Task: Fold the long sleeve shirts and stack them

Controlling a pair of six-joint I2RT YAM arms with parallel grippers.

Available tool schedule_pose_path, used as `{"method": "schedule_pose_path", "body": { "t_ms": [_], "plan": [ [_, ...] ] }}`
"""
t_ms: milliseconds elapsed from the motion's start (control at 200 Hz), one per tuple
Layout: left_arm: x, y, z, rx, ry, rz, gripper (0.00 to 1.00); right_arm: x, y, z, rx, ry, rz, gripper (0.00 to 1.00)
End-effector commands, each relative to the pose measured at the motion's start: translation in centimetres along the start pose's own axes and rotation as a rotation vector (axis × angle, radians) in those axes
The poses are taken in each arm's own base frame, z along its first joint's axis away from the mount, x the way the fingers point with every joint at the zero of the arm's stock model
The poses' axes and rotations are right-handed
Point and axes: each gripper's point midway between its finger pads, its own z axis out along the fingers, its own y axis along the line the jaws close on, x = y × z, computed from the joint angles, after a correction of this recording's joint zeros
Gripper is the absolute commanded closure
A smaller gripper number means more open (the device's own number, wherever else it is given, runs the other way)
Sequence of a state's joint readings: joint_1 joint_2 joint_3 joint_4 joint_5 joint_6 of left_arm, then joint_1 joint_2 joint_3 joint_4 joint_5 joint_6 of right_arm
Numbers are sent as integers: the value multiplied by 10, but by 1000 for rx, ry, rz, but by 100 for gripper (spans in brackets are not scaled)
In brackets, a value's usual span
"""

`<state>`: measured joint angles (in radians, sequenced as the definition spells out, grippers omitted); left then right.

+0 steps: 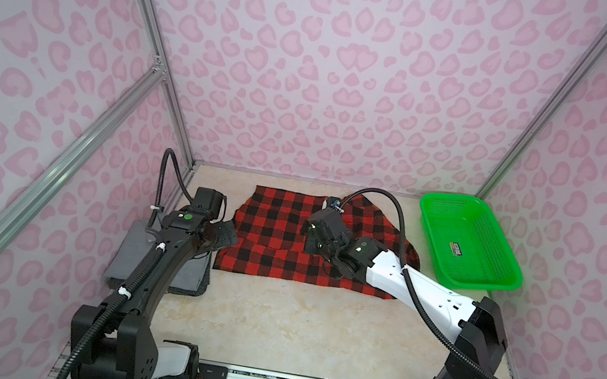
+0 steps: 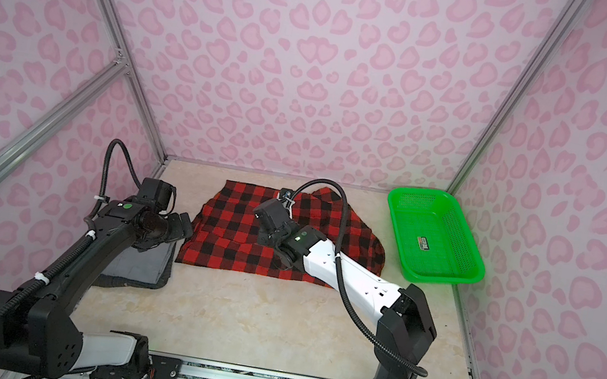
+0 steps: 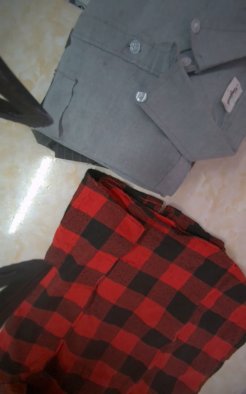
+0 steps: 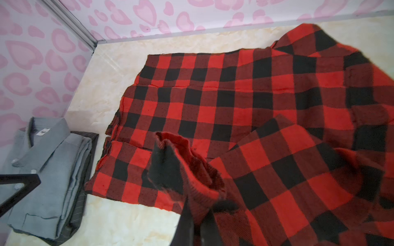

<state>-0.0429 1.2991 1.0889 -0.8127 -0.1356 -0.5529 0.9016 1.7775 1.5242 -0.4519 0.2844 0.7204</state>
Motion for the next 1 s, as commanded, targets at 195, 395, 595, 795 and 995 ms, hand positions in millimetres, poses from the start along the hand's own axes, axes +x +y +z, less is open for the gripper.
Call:
{"method": "schedule_pose_path", "body": {
  "t_ms": [195,395,595,795,995],
  "plan": [
    [-8,6,-7,-17,-52,-16,2,-7,39,4,-32,-101,176,100],
    [-8,8,-8,-20,-56,-21,2,-7,66,29,-49,-109,188,100],
    [-10,8,-9,-15,-62,-29,2,1,70,61,-18,-65,162,100],
    [-10,9,-8,-13,-57,-37,2,21,81,87,-40,-13,170,99],
    [-10,10,-8,-13,-56,-39,2,43,109,95,-115,50,135,76]
  ]
}}
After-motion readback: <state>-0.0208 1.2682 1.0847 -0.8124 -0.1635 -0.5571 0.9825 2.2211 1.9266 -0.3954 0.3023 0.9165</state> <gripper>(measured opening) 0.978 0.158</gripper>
